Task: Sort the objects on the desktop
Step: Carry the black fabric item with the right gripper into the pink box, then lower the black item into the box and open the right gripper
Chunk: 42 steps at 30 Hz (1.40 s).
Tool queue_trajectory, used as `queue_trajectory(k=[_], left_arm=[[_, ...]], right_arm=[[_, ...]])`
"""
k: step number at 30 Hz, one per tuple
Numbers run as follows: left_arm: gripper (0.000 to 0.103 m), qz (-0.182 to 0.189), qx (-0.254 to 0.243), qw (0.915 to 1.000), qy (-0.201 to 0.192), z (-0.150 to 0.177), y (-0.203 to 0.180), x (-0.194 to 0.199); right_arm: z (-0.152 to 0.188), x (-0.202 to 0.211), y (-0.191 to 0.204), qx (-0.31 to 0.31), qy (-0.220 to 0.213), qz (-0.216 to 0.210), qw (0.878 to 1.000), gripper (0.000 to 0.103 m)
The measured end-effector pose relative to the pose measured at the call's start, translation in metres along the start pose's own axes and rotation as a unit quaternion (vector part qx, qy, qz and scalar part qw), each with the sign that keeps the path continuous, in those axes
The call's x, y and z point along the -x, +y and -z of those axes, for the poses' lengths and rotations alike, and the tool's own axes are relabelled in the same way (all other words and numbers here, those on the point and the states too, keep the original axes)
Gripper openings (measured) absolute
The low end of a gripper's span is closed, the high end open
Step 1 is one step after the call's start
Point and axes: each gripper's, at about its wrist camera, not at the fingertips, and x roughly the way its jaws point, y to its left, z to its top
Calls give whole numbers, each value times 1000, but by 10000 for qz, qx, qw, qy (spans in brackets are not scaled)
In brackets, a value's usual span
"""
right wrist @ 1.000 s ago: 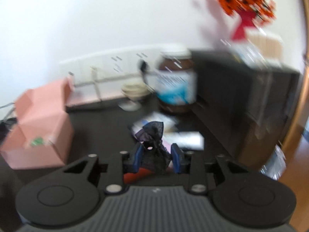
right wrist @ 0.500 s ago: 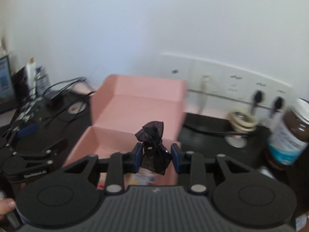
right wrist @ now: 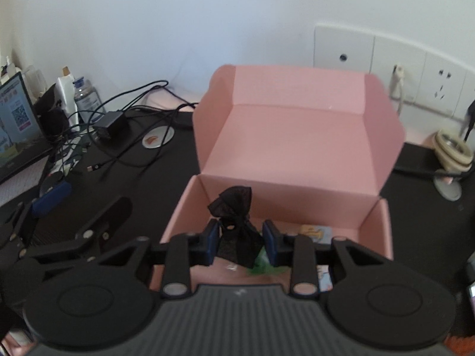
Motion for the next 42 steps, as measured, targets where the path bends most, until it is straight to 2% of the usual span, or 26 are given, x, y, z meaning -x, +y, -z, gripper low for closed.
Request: queue_trajectory(k=[5,11,20,32,35,37,38,42], left_arm=[[103,18,31,10000,-8,0,1,0],[103,13,30,10000,-8,0,1,0],[103,-18,29,10000,20,1,1,-1],[103,98,184,9997,96,0,6,-2],[103,229,326,9991,161,0,10,-4],[103,316,450,9983,192,-1,13,-5],[103,348,507,9979,204,-1,15,-5],[103,463,682,9963,243,-2,20,-6]], right_arm=[[2,-19,0,-264,294,-207,9990,31],[3,-30,-2,-458,354,-315,9978,31],[5,-41,3,-389,537,-152,9977,30],[5,-41,5,-332,517,-32,9981,30],[4,-40,5,-343,522,-55,9980,33],[2,-37,4,-327,486,-33,9983,41],[1,-35,3,-364,446,-68,9983,49],[-5,-25,-2,-490,250,-101,9984,55]])
